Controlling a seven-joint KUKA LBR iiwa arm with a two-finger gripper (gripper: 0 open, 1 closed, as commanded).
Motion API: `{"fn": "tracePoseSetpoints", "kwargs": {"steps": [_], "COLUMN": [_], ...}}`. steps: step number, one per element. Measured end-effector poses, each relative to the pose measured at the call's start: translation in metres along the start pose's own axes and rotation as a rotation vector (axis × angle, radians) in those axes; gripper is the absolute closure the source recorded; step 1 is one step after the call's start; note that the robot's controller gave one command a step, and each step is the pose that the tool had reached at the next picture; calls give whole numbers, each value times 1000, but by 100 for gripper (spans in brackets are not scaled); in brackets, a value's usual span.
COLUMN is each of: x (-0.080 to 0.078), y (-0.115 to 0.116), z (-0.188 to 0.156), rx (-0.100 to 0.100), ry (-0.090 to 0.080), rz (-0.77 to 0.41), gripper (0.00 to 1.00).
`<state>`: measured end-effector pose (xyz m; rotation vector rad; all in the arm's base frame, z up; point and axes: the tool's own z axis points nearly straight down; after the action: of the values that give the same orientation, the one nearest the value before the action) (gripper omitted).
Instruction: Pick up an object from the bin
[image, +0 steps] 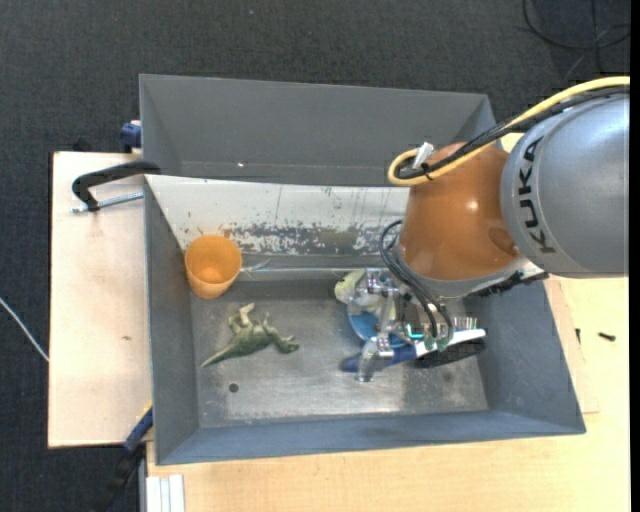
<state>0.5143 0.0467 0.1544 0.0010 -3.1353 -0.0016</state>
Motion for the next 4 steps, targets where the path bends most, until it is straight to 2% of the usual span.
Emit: {"fn": "tracePoseSetpoints", "kwargs": {"steps": [1,4], "x": [-14,-16], "y": [-103,-99], "z": [82,79], "rx": [-4,-2], "ry": [-12,-8], "rz": [218,214], "gripper": [0,0]}}
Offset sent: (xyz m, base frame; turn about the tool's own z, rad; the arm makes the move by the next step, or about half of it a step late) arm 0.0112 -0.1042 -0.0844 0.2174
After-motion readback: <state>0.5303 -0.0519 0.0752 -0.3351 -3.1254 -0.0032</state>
